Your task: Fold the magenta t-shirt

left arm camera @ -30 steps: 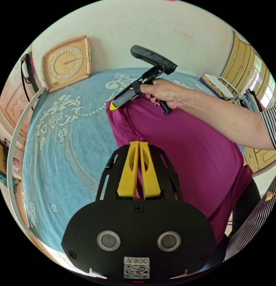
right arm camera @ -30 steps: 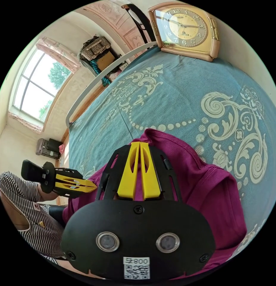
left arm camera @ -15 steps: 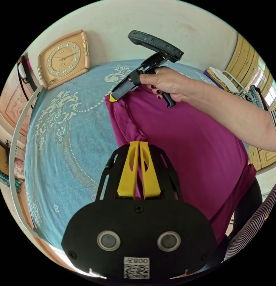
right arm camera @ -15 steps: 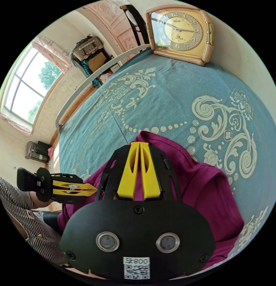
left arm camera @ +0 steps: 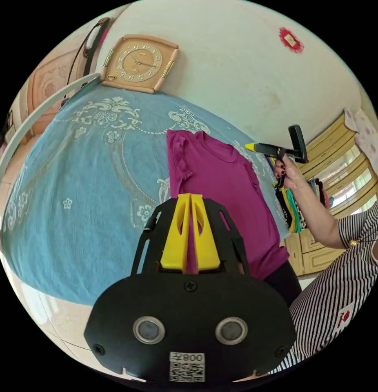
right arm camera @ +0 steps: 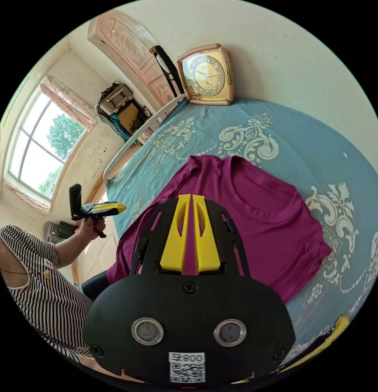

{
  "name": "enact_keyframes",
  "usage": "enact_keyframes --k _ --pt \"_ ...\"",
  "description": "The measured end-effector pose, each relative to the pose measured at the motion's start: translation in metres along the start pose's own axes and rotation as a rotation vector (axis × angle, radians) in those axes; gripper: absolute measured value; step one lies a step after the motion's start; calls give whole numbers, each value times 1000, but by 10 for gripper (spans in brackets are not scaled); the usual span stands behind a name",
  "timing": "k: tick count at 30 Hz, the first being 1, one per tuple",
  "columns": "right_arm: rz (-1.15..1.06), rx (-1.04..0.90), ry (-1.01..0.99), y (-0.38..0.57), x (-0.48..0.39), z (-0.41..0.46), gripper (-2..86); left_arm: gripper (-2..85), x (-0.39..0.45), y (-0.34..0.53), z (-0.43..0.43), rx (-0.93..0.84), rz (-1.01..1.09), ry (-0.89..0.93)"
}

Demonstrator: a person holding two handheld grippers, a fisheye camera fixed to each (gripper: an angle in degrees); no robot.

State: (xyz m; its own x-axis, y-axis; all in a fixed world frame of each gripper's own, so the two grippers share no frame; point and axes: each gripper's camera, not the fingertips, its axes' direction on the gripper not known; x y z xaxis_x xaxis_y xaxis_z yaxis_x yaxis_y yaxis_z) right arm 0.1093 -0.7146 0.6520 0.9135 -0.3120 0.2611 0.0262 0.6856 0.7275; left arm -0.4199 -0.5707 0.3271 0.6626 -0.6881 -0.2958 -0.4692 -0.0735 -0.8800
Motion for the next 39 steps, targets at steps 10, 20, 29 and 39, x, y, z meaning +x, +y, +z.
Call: enact_keyframes --k 10,20,29,39 --pt "273 6 241 274 -40 -135 4 36 -79 110 -41 -120 -293 224" --pt "669 13 94 501 -18 -151 55 93 -168 200 -13 -123 -635 495" --pt "853 132 -277 612 21 -137 78 117 -198 232 12 -162 -674 597" --pt "903 108 -350 654 36 -123 68 119 -228 256 24 -174 -676 626"
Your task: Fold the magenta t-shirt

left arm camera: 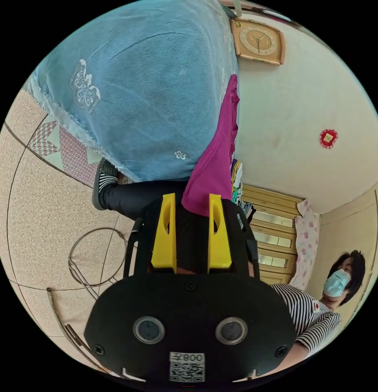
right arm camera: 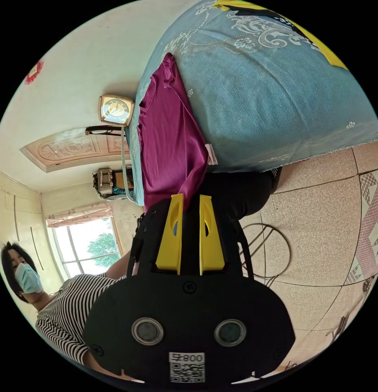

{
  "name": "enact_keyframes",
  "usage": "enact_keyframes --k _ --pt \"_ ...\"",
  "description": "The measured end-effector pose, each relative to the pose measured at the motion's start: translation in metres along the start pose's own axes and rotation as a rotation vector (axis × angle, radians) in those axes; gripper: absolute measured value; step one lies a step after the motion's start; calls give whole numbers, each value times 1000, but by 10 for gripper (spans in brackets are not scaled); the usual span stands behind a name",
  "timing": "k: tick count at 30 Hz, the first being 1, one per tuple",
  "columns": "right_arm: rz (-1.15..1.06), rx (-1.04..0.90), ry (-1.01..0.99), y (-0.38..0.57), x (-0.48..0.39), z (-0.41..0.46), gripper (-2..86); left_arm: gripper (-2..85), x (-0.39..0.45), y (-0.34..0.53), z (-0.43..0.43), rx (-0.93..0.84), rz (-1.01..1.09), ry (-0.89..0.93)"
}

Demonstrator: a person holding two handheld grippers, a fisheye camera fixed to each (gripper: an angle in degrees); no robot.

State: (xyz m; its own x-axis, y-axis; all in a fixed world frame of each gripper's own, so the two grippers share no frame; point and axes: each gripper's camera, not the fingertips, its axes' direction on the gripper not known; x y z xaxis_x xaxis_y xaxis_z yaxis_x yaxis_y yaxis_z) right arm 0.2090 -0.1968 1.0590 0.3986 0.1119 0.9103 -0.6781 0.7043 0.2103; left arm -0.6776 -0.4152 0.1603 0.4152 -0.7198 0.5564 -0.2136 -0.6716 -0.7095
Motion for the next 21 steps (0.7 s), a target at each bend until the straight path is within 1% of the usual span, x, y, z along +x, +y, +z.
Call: enact_keyframes --k 5,9,15,17,21 --pt "12 -16 32 7 13 -5 51 119 -27 7 -11 36 -26 15" --pt "2 -31 60 14 22 -10 36 118 -42 12 -11 30 -30 16" --pt "-2 -46 88 24 35 -12 20 109 -57 22 -5 28 10 54" --pt "-1 -47 90 28 40 -13 16 92 -61 26 -1 -1 25 58" --pt "4 -48 83 37 53 -16 9 44 -66 37 0 0 51 90"
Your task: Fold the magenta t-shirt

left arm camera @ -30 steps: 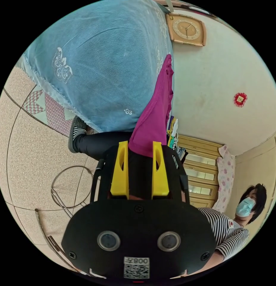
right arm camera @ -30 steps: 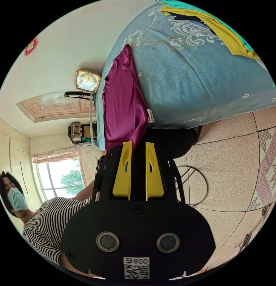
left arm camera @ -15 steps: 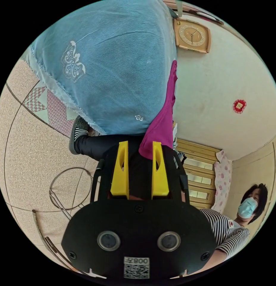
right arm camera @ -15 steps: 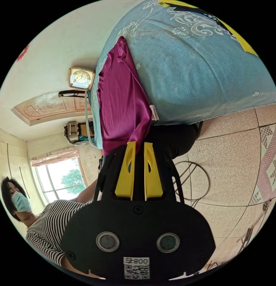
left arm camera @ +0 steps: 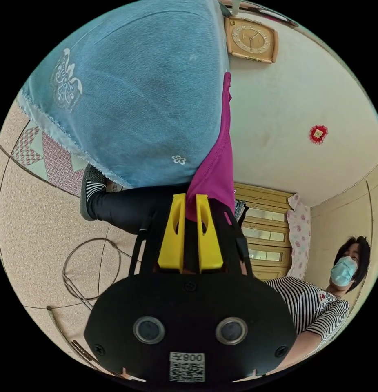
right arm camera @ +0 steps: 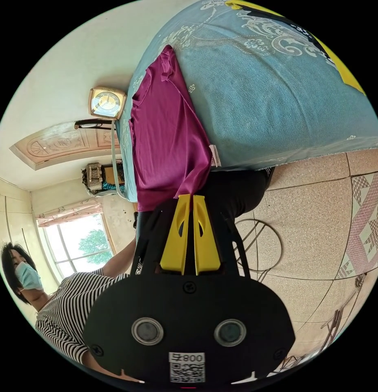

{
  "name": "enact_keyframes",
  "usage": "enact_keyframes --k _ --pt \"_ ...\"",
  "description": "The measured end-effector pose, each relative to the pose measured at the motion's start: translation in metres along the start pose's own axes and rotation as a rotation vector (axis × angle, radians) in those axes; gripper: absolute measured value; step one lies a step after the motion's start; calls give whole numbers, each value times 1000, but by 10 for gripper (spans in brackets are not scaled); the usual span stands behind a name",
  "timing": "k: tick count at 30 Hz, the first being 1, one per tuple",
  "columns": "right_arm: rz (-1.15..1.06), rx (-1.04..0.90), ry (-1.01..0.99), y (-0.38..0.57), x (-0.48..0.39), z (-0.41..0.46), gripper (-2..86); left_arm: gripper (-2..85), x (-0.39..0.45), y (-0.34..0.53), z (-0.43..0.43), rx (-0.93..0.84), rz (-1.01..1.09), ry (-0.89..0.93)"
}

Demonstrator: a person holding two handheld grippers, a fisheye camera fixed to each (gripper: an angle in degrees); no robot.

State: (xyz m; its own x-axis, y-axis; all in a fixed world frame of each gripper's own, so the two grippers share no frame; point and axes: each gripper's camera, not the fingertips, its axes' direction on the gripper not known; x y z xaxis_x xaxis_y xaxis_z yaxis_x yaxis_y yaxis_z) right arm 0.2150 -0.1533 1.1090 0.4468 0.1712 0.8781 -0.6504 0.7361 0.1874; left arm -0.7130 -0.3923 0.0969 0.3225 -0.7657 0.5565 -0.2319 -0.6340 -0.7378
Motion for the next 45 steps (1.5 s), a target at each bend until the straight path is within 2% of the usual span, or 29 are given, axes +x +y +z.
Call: enact_keyframes --k 14,26,45 --pt "-91 82 -181 53 34 -35 5 6 11 82 -54 128 136 160" --pt "-212 183 -297 114 55 -75 3 4 53 144 -69 103 313 230" --pt "-227 239 -348 211 120 -89 4 6 34 272 -77 106 293 277"
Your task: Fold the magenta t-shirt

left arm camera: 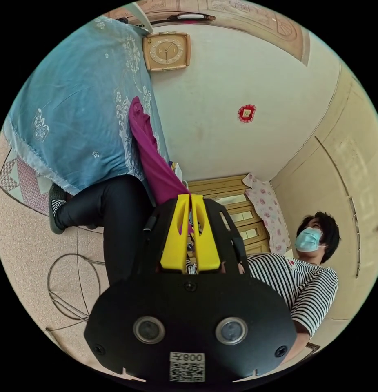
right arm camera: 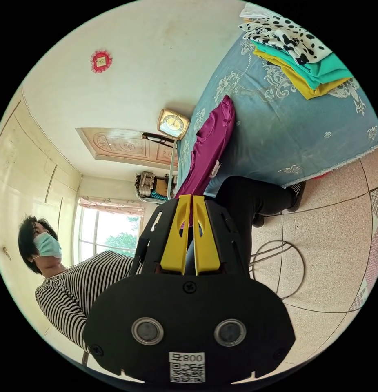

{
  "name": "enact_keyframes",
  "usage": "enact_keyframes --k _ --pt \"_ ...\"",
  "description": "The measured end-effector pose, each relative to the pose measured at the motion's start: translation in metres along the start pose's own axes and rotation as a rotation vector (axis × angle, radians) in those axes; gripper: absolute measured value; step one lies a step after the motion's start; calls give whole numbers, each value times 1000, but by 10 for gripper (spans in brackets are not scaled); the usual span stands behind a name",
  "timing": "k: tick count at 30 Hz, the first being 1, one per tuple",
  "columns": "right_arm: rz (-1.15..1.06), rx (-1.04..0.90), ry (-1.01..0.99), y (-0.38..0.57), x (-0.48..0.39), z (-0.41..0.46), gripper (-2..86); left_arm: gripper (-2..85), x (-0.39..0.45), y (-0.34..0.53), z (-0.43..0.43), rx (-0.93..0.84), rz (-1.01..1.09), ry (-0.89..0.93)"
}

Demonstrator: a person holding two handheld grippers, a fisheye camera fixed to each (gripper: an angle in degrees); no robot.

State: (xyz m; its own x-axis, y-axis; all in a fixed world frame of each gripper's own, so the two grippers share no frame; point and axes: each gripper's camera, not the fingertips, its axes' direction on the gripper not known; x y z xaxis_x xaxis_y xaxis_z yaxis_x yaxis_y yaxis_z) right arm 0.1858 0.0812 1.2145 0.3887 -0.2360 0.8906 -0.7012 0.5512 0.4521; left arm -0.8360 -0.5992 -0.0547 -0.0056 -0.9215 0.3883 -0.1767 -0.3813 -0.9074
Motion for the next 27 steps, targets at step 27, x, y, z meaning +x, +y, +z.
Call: enact_keyframes --k 27 --pt "-90 77 -65 59 9 -50 3 6 59 75 -1 16 83 34"
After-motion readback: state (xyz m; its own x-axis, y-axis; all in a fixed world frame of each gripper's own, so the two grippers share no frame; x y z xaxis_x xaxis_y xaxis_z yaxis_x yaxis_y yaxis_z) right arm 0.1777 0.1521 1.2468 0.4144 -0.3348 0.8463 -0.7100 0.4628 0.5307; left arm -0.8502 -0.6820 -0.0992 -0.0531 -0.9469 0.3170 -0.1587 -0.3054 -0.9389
